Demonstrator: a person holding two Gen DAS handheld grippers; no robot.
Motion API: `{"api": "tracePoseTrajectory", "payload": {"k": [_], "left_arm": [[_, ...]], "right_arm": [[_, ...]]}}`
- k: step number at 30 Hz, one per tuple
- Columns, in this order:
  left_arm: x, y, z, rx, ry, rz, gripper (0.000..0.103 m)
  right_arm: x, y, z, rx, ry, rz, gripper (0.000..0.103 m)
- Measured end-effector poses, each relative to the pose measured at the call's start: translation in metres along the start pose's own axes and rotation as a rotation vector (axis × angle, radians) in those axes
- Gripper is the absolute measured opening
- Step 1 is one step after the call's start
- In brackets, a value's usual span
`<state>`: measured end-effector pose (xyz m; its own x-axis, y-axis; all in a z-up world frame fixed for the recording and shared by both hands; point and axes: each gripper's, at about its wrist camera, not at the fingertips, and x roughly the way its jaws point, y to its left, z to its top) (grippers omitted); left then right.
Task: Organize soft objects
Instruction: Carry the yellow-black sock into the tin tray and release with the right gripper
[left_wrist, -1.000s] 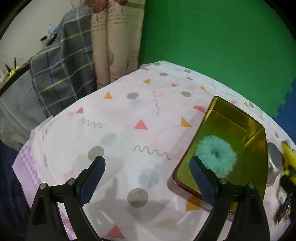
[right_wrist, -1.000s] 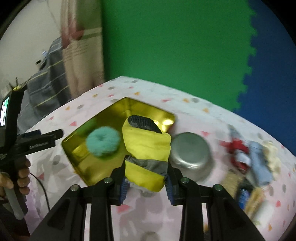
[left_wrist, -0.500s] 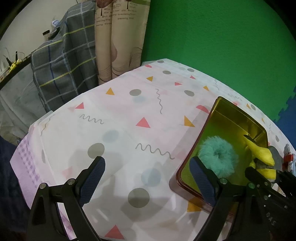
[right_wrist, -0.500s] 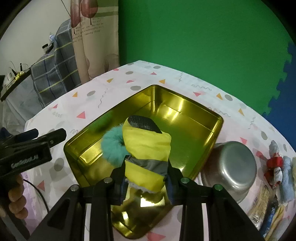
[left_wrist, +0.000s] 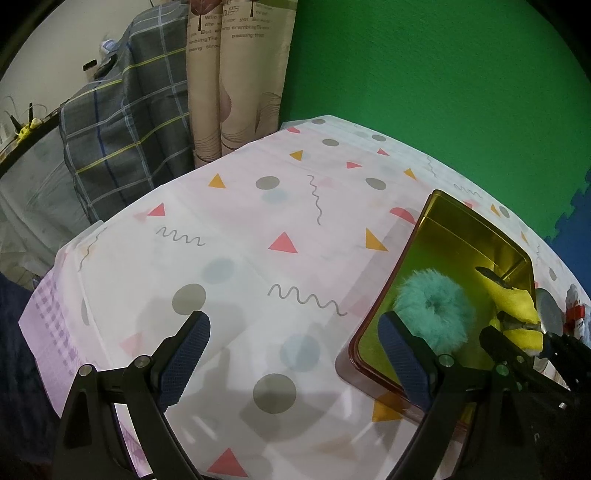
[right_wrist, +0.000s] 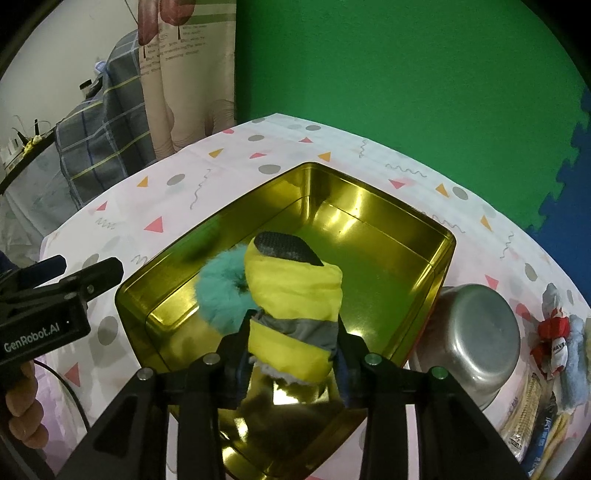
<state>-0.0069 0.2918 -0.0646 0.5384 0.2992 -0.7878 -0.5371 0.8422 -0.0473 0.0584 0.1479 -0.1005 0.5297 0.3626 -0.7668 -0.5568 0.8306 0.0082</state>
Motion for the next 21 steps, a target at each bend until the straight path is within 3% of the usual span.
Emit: {"api": "tracePoseTrajectory", "payload": {"k": [21], "left_arm": [[-0.001,-0.009,-0.001,0.040,-0.016,0.005,0.090]], "right_arm": [[-0.028,-0.014,-0.003,0.025,-0.036,-0.048,0.044]]}}
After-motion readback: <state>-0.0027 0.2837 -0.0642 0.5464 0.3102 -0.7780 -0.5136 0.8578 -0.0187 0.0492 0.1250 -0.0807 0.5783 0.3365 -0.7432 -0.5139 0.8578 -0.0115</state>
